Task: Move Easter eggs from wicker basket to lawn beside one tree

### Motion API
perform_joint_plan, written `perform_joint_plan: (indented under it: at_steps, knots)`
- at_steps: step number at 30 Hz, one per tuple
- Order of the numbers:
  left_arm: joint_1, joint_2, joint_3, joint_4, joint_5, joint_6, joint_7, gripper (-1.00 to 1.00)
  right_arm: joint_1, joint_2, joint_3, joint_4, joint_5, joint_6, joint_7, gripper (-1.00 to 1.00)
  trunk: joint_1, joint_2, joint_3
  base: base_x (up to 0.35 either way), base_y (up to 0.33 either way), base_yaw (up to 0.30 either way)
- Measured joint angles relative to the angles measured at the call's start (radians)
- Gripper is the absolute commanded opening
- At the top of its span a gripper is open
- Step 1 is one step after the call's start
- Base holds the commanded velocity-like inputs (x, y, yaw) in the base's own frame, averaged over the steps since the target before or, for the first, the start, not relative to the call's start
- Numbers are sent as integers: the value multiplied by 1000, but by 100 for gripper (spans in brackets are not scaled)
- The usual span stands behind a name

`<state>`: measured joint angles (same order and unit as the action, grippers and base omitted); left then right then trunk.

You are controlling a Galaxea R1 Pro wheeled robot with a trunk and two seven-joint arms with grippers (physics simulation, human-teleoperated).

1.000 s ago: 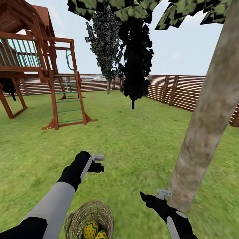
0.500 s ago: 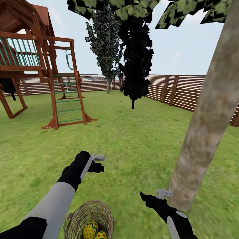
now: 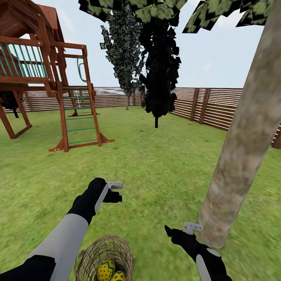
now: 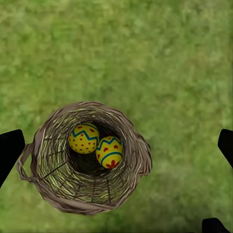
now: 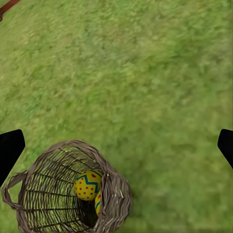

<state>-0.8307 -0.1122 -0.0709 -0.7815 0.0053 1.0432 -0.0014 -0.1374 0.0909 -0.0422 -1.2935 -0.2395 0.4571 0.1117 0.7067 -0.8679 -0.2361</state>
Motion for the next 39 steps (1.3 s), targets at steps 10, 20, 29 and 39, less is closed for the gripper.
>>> perform_joint_plan:
  at_steps: [10, 20, 29, 39]
  knots:
    - [0, 0, -1, 0, 1, 0, 0, 100, 0, 0, 0, 0, 0, 0, 0, 100, 0, 0, 0, 29, 10, 0]
    - [0, 0, -1, 0, -2, 0, 0, 100, 0, 0, 0, 0, 0, 0, 0, 100, 0, 0, 0, 104, 31, 0]
    - [0, 0, -4, 0, -4, 0, 0, 100, 0, 0, 0, 0, -1, 0, 0, 100, 0, 0, 0, 181, -3, 0]
    - [0, 0, -6, 0, -3, 0, 0, 100, 0, 0, 0, 0, 0, 0, 0, 100, 0, 0, 0, 78, -19, 0]
